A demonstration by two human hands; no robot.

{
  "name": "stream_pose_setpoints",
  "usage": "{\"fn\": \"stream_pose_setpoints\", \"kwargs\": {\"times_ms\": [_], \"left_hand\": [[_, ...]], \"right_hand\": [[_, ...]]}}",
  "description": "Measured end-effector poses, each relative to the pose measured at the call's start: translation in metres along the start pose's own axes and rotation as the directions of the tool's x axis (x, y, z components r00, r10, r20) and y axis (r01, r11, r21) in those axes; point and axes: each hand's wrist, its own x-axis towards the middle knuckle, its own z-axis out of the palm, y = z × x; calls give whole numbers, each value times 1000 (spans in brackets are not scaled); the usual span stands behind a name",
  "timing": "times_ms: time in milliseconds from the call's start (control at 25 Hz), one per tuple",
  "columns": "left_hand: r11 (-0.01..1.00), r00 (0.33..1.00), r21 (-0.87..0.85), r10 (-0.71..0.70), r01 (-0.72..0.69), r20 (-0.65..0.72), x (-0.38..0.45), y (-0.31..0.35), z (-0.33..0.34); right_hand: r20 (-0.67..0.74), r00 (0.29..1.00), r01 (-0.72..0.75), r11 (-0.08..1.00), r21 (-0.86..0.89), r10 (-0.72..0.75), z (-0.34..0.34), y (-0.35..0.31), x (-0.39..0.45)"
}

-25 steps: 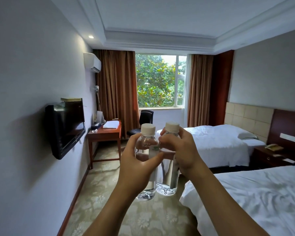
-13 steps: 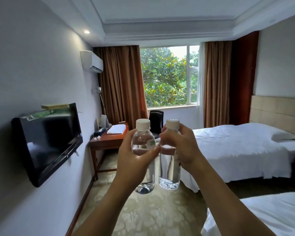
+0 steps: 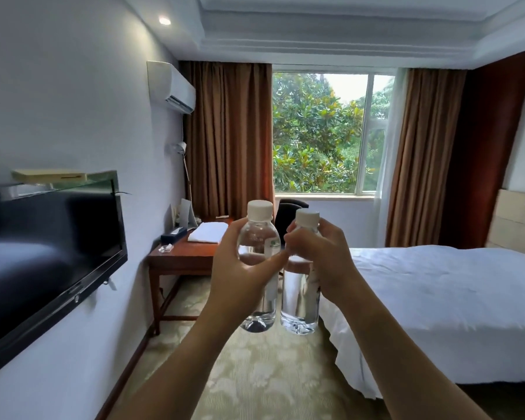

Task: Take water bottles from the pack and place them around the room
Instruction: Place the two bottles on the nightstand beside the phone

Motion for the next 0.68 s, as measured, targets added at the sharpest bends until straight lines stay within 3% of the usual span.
{"fn": "stream_pose_setpoints", "kwargs": {"times_ms": [400,680], "left_hand": [[995,995,-75,-56,63,87,227,-191,53],[987,962,-144,-27,68,270,330,-332,189]], "right_hand": [[-106,994,-32,999,-2,32,-38,111,246],[-224,975,-3,1000,18,7,-163,192,379]]}}
